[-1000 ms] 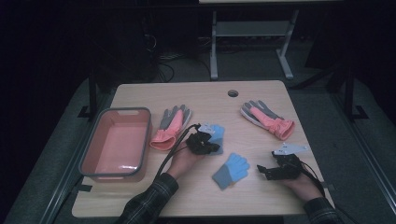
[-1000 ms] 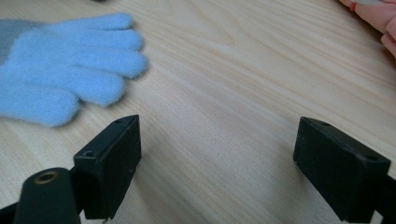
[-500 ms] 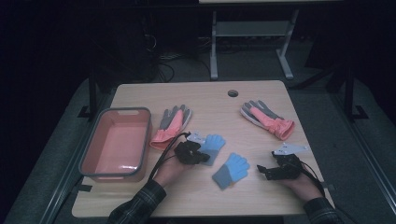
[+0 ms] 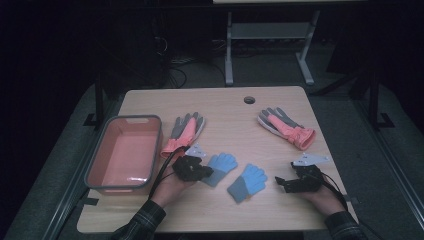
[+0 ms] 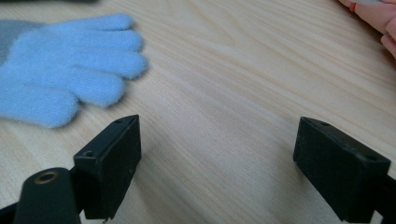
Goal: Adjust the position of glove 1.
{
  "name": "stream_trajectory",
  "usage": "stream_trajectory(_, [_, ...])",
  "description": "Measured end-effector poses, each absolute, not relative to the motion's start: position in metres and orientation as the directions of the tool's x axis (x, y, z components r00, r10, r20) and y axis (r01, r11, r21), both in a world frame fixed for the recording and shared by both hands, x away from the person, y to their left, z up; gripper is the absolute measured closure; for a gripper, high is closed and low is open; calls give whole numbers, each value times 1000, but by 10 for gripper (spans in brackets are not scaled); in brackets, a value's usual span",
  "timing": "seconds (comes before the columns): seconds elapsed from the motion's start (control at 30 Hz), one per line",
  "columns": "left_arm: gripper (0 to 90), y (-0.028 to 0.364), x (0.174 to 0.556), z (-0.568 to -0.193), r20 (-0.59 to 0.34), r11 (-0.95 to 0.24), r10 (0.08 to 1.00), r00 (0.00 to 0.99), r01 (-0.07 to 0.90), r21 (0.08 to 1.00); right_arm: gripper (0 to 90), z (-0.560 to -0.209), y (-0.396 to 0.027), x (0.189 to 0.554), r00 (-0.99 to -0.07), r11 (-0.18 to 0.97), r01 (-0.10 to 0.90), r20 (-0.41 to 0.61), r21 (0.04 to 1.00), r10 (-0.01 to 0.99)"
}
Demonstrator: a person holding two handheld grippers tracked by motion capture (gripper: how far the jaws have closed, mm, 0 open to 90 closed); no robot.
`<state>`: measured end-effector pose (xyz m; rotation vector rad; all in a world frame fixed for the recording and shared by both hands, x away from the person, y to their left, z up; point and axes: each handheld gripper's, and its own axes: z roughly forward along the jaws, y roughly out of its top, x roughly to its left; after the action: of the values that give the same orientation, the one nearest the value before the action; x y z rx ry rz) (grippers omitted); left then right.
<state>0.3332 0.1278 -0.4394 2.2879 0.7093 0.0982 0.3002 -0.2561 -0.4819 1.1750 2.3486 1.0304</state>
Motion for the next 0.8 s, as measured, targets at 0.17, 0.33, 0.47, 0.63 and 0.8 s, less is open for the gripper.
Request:
stream_trajectory(0.17, [709,127,351,-439,-114,-550,589,800,500,669,150,-482,-256,300,-610,401,561,34,724,791])
stream_trajectory(0.33, [661,126,360,-449,-125,-538,622,773,539,648,150,-482,-256,300,-610,401,561,34,724,792])
stream_trajectory(0.47, [622,122,362,-455,-117,-551,624,772,541,635,150,-482,-256,300,-610,401,561,34,724,792])
stream_trajectory(0.63, [650,121,363,-460,-104,-560,630,770,543,626,150,-482,-256,300,-611,401,561,35,724,791])
stream_trajectory(0.8, [827,120,362,-460,-126,-564,613,780,543,622,150,-482,-256,300,-611,401,561,35,724,791])
